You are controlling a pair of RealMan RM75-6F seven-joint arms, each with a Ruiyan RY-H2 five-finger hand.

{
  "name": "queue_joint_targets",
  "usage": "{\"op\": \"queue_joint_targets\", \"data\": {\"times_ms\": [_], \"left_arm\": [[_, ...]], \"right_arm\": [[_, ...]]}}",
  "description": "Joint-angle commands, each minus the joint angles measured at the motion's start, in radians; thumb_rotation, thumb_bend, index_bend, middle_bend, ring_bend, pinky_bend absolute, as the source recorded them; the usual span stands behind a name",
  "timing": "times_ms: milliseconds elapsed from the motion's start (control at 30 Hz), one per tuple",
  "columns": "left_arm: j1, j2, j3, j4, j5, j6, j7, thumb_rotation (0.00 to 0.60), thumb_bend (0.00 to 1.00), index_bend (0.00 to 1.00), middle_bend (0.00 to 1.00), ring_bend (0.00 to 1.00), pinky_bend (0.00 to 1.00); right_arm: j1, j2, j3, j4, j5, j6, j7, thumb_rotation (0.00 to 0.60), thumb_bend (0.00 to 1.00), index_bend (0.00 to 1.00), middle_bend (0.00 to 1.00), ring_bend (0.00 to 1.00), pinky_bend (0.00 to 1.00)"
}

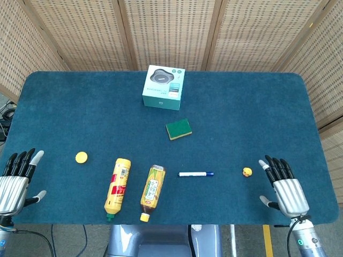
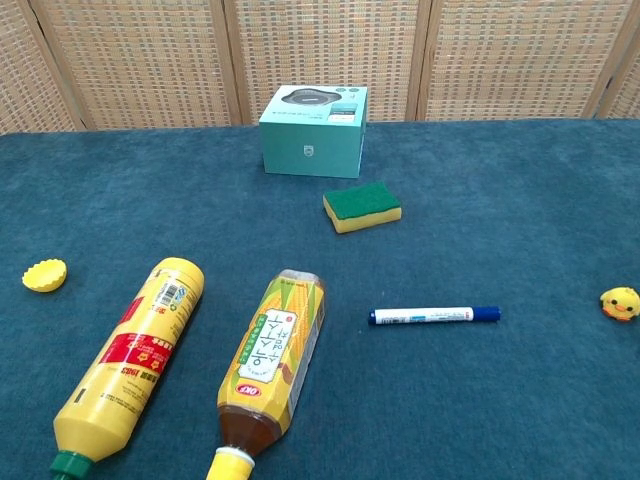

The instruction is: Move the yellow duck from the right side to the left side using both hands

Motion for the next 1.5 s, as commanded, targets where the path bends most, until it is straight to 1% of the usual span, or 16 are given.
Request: {"op": "queue_joint_targets", "data": {"times_ms": [33,233,367,533,767,933,1133,1267,1500], "left_arm": [[0.0,0.0,0.0,-0.001,0.001,-0.001,0.002,0.6,0.1,0.0,0.0,0.0,0.0],[-0.001,-0.002,0.001,-0.003,0.002,-0.002,0.01,0.6,0.11,0.0,0.0,0.0,0.0],[-0.002,-0.003,0.002,-0.004,0.004,-0.004,0.013,0.6,0.11,0.0,0.0,0.0,0.0],[-0.001,-0.002,0.001,-0.004,0.006,0.0,0.01,0.6,0.11,0.0,0.0,0.0,0.0],[-0.002,-0.001,-0.001,-0.002,0.001,-0.001,0.007,0.6,0.11,0.0,0.0,0.0,0.0],[-0.002,-0.001,0.0,-0.003,0.004,-0.002,0.01,0.6,0.11,0.0,0.0,0.0,0.0],[-0.002,-0.002,0.001,-0.004,0.006,-0.002,0.012,0.6,0.11,0.0,0.0,0.0,0.0],[-0.002,-0.002,0.002,-0.004,0.009,-0.001,0.014,0.6,0.11,0.0,0.0,0.0,0.0],[-0.003,-0.005,0.004,-0.005,0.01,-0.005,0.022,0.6,0.11,0.0,0.0,0.0,0.0]], "right_arm": [[0.014,-0.006,0.007,-0.006,0.004,-0.019,-0.02,0.6,0.05,0.14,0.0,0.0,0.0],[0.067,-0.02,0.045,-0.055,0.054,-0.101,-0.1,0.6,0.06,0.25,0.0,0.0,0.0],[0.106,-0.04,0.075,-0.083,0.126,-0.17,-0.164,0.6,0.07,0.29,0.01,0.0,0.01],[0.151,-0.081,0.112,-0.09,0.231,-0.244,-0.229,0.6,0.1,0.31,0.02,0.0,0.02],[0.2,-0.141,0.134,-0.056,0.349,-0.308,-0.323,0.6,0.11,0.33,0.03,0.0,0.02],[0.223,-0.167,0.146,-0.038,0.412,-0.329,-0.365,0.6,0.12,0.35,0.03,0.0,0.03],[0.243,-0.186,0.156,-0.003,0.462,-0.324,-0.416,0.6,0.12,0.42,0.07,0.0,0.03],[0.25,-0.189,0.16,0.016,0.498,-0.328,-0.417,0.6,0.14,0.43,0.08,0.0,0.03],[0.263,-0.191,0.163,0.052,0.54,-0.347,-0.396,0.6,0.15,0.43,0.08,0.0,0.03]]}}
